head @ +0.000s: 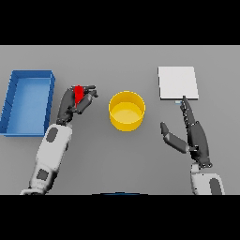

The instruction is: Pick up the red beaker and tilt it to pour out 1 green nut into yellow bowl. Pick up the yellow bowl and place it on the metallic measuring scale.

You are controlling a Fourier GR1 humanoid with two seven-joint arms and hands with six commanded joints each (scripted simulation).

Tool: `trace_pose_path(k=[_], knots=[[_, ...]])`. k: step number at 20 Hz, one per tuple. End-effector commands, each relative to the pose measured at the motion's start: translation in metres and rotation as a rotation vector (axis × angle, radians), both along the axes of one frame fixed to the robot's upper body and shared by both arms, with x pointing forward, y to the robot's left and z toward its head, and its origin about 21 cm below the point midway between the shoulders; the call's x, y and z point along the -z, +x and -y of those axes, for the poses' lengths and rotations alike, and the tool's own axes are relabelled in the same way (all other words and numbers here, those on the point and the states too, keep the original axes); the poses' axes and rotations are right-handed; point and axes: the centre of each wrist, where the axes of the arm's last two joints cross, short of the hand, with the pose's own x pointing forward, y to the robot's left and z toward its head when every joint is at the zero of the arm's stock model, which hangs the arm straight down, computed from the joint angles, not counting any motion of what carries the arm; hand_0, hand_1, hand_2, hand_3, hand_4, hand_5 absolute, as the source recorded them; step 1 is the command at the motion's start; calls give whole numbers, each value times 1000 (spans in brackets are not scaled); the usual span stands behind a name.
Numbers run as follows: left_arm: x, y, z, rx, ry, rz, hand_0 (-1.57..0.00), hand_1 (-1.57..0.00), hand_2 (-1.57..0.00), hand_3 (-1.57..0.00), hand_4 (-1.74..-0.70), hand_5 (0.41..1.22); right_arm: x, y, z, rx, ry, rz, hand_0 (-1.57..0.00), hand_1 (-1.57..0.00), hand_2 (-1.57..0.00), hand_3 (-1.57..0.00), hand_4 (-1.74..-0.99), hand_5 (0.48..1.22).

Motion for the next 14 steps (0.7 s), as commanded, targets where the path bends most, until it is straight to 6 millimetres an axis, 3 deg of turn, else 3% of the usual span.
trace_pose_path(k=[1, 6, 10, 14], knots=[[-2, 1, -3, 1, -27, 15, -1434, -1439, -1449, -1400, -1582, 1171, 1, 0, 2, 5, 1, -8, 1, 1, 1, 1, -1251, 641], [-25, 3, -11, 36, -174, 85, -1526, -1528, -1531, -1515, -1689, 1140, 3, -1, 0, 5, -27, -3, 1, 1, 1, 1, -1236, 644], [-49, 9, -12, 91, -128, 120, -1553, -1553, -1555, -1548, -1720, 1131, 3, -2, 3, 2, -33, 11, 1, 1, 1, 1, -1226, 650], [-62, 13, -11, 110, -43, 112, -1556, -1557, -1558, -1553, -1724, 1135, 4, -2, 1, 1, -68, 38, 1, 1, 1, 1, -1219, 660]])
